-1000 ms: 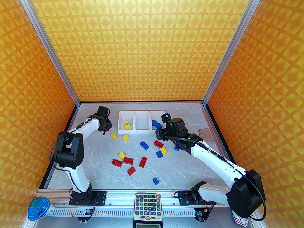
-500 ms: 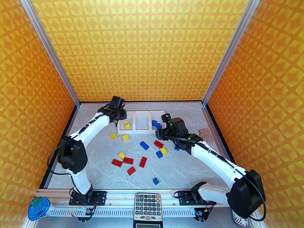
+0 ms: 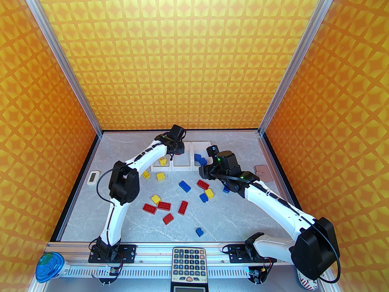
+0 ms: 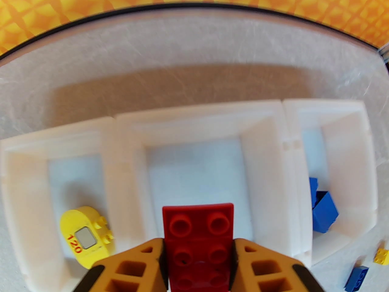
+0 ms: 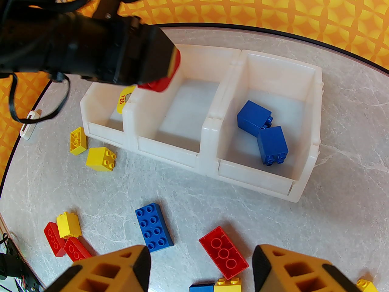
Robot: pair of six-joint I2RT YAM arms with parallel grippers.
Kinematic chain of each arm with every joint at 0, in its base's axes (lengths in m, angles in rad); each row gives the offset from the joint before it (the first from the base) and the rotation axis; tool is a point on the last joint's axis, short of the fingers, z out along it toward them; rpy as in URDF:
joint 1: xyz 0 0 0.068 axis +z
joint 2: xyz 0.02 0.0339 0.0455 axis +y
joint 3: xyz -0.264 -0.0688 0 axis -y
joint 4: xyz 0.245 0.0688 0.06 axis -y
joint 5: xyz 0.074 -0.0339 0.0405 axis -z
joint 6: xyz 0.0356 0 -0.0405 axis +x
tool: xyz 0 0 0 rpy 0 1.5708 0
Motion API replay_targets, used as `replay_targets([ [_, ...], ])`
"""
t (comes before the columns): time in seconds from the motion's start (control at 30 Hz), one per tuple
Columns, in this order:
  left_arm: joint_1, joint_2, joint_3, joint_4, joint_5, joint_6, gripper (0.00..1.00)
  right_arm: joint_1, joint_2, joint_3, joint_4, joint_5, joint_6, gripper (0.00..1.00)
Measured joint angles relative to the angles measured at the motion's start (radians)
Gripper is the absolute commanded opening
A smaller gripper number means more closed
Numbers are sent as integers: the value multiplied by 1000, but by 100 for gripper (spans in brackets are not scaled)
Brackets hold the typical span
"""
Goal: Sort the legos into containers by color
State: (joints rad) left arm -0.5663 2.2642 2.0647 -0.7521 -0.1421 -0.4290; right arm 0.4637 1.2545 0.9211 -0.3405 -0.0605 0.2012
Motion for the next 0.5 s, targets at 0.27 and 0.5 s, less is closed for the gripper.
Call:
replay_targets([
  [0.27, -4, -25, -30, 2, 0, 8, 75, 0, 0, 0, 0, 0, 0, 60],
  [0.5, -4, -224, -195, 22, 0, 29, 78, 0, 1, 0, 0, 0, 0, 60],
])
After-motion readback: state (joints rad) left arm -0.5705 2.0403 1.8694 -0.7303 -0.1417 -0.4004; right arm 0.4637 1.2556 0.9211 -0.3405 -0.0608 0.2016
